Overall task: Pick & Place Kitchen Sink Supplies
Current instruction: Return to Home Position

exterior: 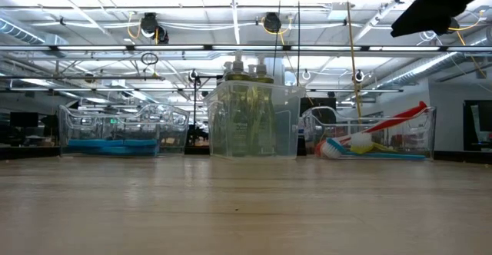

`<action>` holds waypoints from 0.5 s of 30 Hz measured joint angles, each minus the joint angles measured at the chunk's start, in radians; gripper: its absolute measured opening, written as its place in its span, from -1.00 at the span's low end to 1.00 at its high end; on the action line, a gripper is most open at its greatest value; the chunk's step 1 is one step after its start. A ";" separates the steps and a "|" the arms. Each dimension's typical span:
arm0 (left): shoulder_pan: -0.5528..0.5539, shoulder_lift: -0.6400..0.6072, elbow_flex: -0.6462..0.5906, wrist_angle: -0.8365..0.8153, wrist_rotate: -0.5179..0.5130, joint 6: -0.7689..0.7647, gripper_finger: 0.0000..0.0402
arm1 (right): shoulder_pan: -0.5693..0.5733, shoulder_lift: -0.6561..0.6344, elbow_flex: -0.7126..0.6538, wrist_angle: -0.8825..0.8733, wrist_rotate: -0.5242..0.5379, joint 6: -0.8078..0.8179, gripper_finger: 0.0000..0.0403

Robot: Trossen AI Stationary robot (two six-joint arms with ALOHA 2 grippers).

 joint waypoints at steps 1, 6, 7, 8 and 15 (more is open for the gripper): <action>0.000 -0.036 -0.034 0.002 -0.003 -0.013 0.34 | 0.000 -0.017 -0.009 0.007 -0.007 -0.001 -0.43; 0.000 -0.222 -0.177 0.003 -0.005 -0.022 0.34 | 0.000 -0.093 -0.034 0.007 -0.010 -0.003 -0.43; 0.000 -0.261 -0.201 0.005 -0.005 -0.013 0.34 | 0.000 -0.107 -0.038 0.007 -0.010 -0.003 -0.43; 0.000 -0.301 -0.222 0.007 -0.005 -0.006 0.34 | 0.000 -0.121 -0.042 0.007 -0.007 -0.003 -0.43; 0.000 -0.557 -0.366 -0.016 0.004 0.042 0.34 | 0.000 -0.214 -0.092 0.007 0.001 0.097 -0.43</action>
